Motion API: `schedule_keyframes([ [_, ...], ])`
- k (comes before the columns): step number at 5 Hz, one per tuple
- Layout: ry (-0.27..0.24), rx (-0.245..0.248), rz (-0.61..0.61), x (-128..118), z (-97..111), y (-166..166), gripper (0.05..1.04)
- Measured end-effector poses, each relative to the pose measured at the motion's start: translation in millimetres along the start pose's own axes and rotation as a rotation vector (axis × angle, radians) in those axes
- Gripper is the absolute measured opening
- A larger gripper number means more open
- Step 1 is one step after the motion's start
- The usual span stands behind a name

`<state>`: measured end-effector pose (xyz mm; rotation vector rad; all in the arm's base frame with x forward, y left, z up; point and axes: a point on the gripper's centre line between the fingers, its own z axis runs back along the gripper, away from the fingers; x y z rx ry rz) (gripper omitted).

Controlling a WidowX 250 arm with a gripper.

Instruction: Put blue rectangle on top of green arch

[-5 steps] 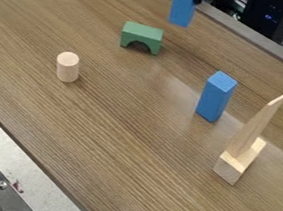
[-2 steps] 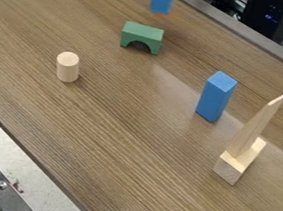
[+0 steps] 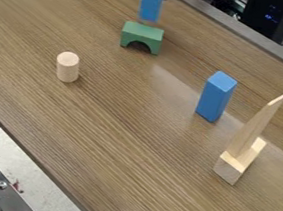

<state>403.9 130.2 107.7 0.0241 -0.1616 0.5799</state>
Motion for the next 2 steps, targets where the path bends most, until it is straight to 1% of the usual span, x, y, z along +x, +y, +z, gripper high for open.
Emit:
schedule_keyframes([
  [1,-0.012,-0.003,0.018,-9.4,5.5,4.1,0.587],
  [2,-0.021,-0.008,0.030,-8.3,9.4,7.7,0.587],
])
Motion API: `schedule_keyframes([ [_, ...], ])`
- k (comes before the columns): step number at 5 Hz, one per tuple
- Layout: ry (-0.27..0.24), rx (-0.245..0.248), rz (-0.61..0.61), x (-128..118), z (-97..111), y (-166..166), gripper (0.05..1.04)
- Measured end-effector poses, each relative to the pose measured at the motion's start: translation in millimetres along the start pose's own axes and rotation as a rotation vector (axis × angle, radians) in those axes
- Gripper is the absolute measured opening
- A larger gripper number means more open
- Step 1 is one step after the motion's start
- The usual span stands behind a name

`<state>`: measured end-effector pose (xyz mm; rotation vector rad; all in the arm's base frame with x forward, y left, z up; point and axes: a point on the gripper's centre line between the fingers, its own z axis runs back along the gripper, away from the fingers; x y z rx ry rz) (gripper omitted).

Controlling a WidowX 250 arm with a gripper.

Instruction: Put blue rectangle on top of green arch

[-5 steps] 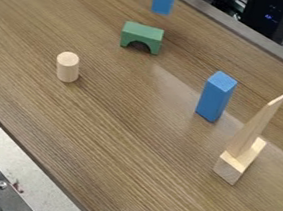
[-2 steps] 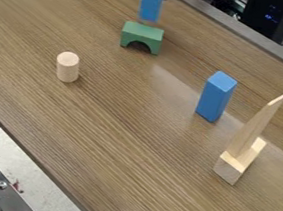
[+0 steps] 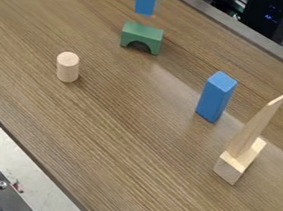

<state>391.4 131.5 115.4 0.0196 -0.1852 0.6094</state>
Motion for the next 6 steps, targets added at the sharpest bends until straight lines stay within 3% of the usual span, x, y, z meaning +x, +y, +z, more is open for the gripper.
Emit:
schedule_keyframes([
  [2,0.029,0.012,0.014,-9,-13,9,0.587],
  [6,0.032,0.002,0.022,-12,-20,9,0.587],
])
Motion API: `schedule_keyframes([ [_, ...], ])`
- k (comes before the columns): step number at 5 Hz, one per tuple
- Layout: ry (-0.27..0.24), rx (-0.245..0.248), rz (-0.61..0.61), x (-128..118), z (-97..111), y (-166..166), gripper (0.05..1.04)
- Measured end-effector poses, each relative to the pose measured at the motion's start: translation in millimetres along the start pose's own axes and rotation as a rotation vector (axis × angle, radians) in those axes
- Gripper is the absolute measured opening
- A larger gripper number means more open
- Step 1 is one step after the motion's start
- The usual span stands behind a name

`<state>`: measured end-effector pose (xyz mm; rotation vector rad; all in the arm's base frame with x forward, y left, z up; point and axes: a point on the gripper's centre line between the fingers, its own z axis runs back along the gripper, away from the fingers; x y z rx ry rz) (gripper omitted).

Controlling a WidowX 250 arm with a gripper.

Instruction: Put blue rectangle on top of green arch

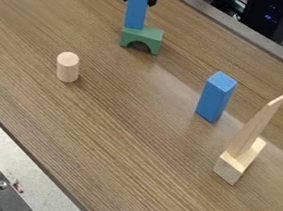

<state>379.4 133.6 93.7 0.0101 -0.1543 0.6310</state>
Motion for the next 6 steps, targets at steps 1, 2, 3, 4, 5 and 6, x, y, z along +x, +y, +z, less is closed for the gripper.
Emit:
schedule_keyframes([
  [1,0.001,-0.004,0.002,-2.0,1.2,-0.1,0.587],
  [2,-0.001,-0.016,0.003,-3.9,3.3,-1.3,0.587],
  [3,-0.005,-0.025,-0.004,-4.3,5.5,-1.2,0.587],
  [4,0.006,-0.026,-0.009,-7.6,1.4,0.9,0.587],
  [5,0.003,-0.026,-0.019,-7.4,1.6,0.9,0.587],
  [6,0.004,-0.019,-0.024,-9.6,2.4,2.7,0.587],
])
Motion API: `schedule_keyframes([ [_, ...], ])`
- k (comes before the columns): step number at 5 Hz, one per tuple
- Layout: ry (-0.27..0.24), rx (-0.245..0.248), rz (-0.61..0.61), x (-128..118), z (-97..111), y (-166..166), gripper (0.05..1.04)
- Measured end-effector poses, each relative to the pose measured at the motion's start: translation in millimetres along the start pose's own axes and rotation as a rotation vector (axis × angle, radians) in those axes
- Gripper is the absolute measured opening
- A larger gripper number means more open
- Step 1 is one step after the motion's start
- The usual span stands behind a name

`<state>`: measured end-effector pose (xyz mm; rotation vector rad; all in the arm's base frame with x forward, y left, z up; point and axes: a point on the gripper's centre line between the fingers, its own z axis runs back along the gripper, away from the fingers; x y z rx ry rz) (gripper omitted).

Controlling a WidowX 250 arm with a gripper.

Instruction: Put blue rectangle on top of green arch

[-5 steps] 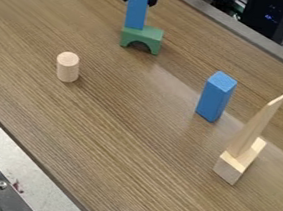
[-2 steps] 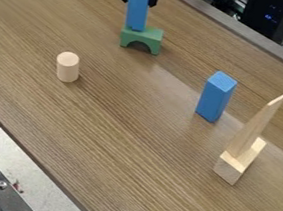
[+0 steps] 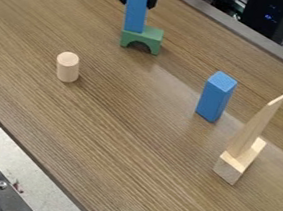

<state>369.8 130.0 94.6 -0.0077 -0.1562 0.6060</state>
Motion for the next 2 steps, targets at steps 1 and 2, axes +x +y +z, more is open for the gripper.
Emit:
schedule_keyframes([
  [1,-0.001,0.008,-0.001,0.1,-0.9,1.3,0.639],
  [2,0.011,0.012,0.005,-1.8,-0.9,1.8,0.921],
])
